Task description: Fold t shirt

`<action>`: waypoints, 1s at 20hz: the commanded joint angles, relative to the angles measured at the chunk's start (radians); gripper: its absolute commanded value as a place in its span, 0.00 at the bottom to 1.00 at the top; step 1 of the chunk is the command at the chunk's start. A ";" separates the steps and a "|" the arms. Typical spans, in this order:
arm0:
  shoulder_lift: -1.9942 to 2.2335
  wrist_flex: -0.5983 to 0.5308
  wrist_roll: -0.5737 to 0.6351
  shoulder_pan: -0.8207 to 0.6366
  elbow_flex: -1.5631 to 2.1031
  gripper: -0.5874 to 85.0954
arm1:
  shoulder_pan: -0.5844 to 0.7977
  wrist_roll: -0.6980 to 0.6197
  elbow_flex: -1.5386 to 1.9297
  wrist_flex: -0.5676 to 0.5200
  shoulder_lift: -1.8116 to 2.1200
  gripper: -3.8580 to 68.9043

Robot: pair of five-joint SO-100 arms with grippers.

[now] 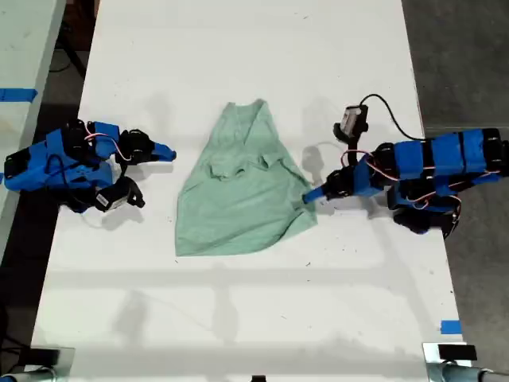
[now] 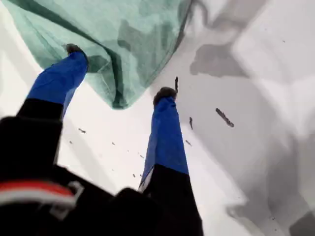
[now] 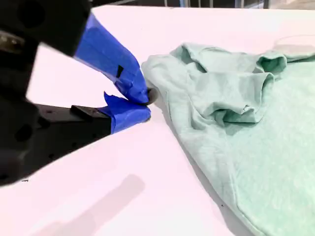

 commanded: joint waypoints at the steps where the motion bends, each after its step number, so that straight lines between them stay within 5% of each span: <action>1: 0.006 -0.017 -0.009 0.009 0.015 0.01 | -0.037 0.067 -0.051 -0.081 -0.123 0.44; 8: 0.006 -0.017 -0.012 0.012 0.015 0.01 | -0.137 0.132 -0.241 -0.181 -0.535 0.42; 10: 0.006 -0.017 -0.012 0.011 0.015 0.01 | -0.160 0.152 -0.287 -0.169 -0.571 0.23; 11: 0.006 -0.017 -0.012 0.011 0.015 0.01 | -0.170 0.164 -0.316 -0.146 -0.578 0.09; 20: 0.006 -0.017 -0.012 0.012 0.015 0.01 | -0.178 0.098 -0.894 0.347 -0.709 0.07</action>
